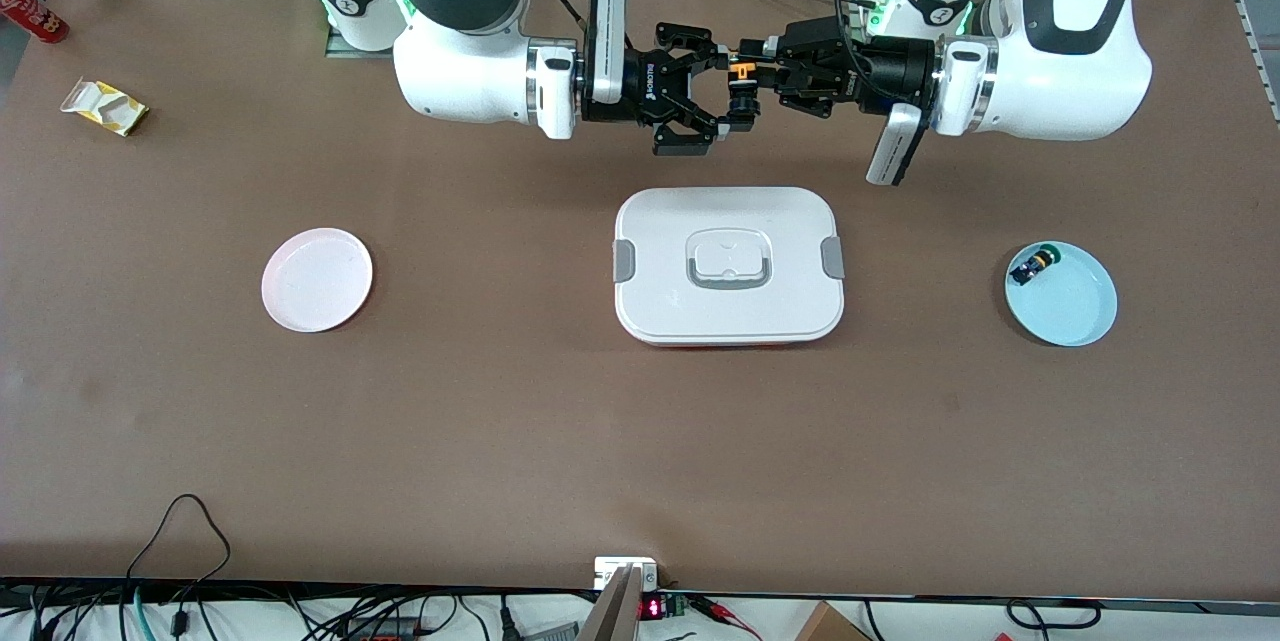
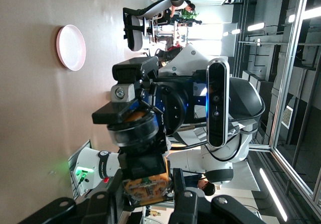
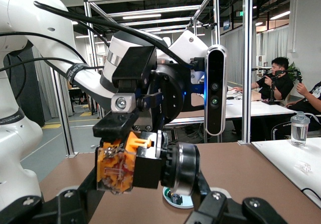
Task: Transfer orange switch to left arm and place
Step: 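Close the left gripper on the orange switch beside the right gripper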
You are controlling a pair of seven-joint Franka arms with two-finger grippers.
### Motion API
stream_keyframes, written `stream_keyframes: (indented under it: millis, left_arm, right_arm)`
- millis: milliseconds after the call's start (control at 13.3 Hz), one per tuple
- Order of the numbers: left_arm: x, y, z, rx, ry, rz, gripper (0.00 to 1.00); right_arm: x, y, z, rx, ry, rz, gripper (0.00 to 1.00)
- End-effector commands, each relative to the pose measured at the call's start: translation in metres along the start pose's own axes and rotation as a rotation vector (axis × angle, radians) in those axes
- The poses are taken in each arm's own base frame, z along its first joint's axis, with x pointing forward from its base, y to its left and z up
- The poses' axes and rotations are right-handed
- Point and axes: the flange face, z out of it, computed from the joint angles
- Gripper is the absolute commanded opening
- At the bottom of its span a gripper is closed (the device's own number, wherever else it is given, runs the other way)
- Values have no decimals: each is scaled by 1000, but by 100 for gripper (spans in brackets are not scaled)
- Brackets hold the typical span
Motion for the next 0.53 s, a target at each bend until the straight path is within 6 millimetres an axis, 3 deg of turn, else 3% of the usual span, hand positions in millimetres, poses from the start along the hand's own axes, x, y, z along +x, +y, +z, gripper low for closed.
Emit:
stream_keyframes:
  millis: [0,452]
  left_arm:
    - [-3,2,-4,-16,25,21,20]
    - [3,5,-16,14,25,63,20]
  right_arm:
    - [1,-6,4,-44,36,8,100]
    - [-2,-5,3,-47,33,17,100]
